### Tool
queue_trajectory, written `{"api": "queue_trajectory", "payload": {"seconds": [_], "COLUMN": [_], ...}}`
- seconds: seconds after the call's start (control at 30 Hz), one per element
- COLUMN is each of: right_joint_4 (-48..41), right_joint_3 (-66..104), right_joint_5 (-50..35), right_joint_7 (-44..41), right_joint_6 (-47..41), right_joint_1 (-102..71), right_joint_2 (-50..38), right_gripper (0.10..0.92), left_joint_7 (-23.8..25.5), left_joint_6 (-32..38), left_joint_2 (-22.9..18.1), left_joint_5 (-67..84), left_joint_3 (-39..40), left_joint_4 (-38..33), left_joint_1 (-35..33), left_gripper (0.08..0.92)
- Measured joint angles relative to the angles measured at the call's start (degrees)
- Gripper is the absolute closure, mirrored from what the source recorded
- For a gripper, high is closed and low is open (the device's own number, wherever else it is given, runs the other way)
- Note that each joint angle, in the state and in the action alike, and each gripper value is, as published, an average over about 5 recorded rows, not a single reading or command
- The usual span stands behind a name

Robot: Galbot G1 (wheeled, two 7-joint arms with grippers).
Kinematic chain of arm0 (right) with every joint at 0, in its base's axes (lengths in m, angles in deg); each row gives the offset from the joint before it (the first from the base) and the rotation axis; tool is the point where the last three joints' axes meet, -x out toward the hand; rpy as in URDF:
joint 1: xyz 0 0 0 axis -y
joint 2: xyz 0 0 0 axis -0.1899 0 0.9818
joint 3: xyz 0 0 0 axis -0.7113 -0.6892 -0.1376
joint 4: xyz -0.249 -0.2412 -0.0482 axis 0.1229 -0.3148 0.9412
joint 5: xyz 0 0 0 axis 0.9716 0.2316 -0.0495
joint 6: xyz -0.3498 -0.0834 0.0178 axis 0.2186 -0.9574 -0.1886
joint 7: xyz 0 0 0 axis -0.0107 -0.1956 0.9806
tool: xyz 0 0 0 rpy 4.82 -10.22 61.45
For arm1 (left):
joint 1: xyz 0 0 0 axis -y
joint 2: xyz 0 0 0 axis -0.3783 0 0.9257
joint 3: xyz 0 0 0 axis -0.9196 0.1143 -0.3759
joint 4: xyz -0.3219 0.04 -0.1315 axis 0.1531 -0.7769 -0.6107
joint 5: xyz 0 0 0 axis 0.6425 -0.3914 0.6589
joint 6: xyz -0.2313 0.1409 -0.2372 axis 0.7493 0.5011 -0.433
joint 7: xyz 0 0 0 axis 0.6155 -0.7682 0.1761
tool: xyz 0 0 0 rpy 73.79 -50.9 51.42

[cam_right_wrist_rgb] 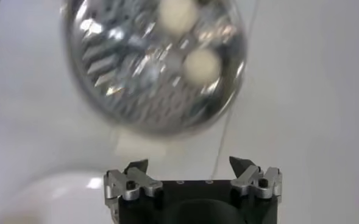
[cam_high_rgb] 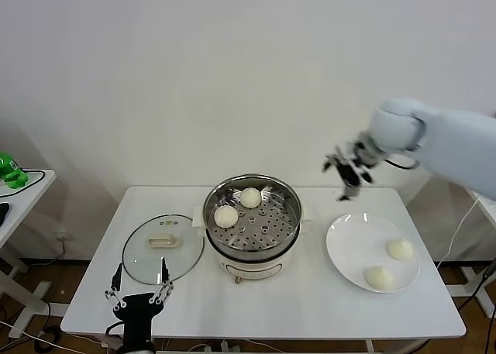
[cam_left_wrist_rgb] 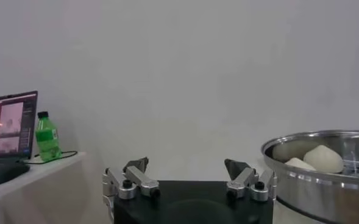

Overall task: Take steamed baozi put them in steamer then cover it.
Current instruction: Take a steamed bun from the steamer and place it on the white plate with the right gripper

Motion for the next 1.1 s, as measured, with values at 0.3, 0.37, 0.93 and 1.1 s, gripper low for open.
{"api": "queue_trajectory", "payload": {"seconds": [0.3,0.37,0.93,1.1], "right_joint_4": [3.38,3.55,-1.82,-3.89], "right_joint_3": [8.26,10.03,22.39,24.49], "right_joint_5": [7.47,8.61,12.32,12.73], "right_joint_7": [-2.8,-3.15,-4.6,-4.54], "right_joint_6": [1.68,1.84,1.64,1.31], "right_joint_1": [-13.99,-16.87,-35.9,-39.01], "right_joint_2": [-10.23,-11.34,-11.15,-9.9], "right_gripper": [0.203,0.202,0.203,0.203], "left_joint_7": [-0.08,-0.1,-0.22,-0.25], "left_joint_6": [0.69,0.87,1.15,1.27], "left_joint_2": [-0.97,-1.12,-1.34,-1.32], "left_joint_5": [-1.54,-1.83,-2.21,-2.19], "left_joint_3": [0.98,1.07,-0.02,-0.22], "left_joint_4": [0.93,1.0,1.0,1.06], "left_joint_1": [-1.0,-1.31,-2.56,-2.61], "left_gripper": [0.177,0.177,0.177,0.177]}}
